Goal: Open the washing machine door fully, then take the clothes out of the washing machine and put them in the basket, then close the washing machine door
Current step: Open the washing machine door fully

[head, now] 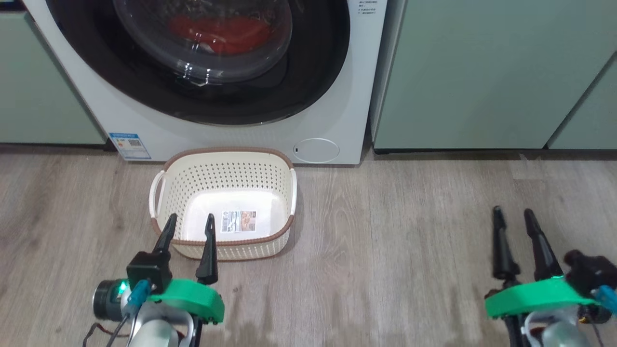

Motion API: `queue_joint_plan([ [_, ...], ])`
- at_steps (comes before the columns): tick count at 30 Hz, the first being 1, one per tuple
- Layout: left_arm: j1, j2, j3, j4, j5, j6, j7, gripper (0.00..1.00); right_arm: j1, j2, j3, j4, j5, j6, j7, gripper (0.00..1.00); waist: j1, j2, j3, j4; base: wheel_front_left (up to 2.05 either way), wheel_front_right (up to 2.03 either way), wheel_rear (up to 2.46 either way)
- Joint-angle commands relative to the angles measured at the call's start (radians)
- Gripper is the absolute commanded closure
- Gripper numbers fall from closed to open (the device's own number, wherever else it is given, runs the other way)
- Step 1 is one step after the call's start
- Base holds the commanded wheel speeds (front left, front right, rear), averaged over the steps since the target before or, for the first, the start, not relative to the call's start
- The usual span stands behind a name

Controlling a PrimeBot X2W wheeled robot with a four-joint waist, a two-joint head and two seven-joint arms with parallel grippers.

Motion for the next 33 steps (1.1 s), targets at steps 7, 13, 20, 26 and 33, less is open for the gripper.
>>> queue_joint_plan([
  [7,-0.083,0.006,0.034,-0.037,-0.021,-0.014,-0.008,0.0,-0.146,-0.014,-0.019,0.03,0.219,-0.001,-0.009,1.0,0.0,0.0,0.071,0.027,0.0,0.0,0.0],
  [13,-0.121,0.006,0.023,-0.048,-0.042,-0.019,-0.008,0.0,-0.287,-0.06,0.046,0.112,0.557,-0.001,-0.009,1.0,0.0,0.0,0.152,0.057,0.0,0.0,0.0],
  [20,-0.18,0.006,-0.013,-0.057,-0.075,-0.014,-0.008,0.0,-0.496,-0.27,0.157,0.165,1.134,-0.001,0.106,1.0,0.0,0.0,0.263,0.106,0.0,0.0,0.0],
  [26,-0.225,0.006,-0.037,-0.061,-0.092,-0.011,-0.008,0.0,-0.624,-0.345,0.128,0.209,1.29,-0.001,0.259,1.0,0.0,0.0,0.34,0.143,0.0,0.0,0.0],
  [33,-0.275,0.006,-0.067,-0.069,-0.118,-0.005,-0.008,0.0,-0.796,-0.38,0.091,0.295,1.375,-0.001,0.454,1.0,0.0,0.0,0.436,0.182,0.0,0.0,0.0],
])
